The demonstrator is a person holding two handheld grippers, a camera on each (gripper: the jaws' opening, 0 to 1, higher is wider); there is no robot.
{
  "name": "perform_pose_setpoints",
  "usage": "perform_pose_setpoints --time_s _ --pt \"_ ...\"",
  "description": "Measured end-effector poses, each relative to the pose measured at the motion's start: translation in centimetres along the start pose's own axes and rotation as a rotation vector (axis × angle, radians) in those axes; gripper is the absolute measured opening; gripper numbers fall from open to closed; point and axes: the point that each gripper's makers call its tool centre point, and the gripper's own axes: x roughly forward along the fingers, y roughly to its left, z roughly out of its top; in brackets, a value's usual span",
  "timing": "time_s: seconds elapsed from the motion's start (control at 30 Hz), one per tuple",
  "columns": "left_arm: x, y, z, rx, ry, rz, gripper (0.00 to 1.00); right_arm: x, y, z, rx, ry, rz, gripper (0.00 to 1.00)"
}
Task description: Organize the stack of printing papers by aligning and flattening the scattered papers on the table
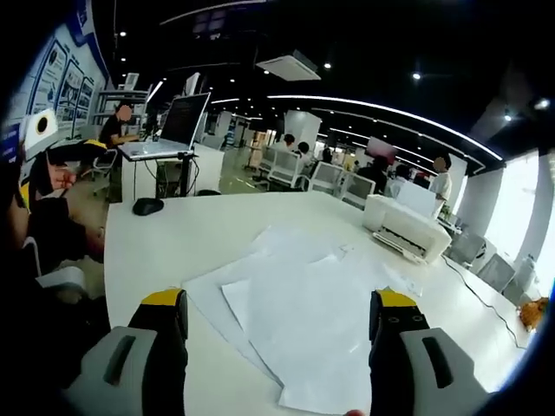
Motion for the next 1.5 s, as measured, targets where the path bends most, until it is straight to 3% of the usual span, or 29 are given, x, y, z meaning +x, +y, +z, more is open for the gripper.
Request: perform_pose_setpoints --time_s 0.7,0.93,1.5 --pt "-0.4 0.3 -0.1 0.006 0.009 0.005 0.93 4.5 2.7 1.4 -0.041 0.022 0.070 0.79" --pt "-0.9 0.8 0.2 0.011 0.000 0.015 0.93 6.8 4.0 0.4 -0.043 0.062 0.100 0.78" --pt "-1.2 1.1 -0.1 0.003 -0.006 0.019 0.93 11.5 3.9 -4.0 -0.025 0.180 0.123 0.77"
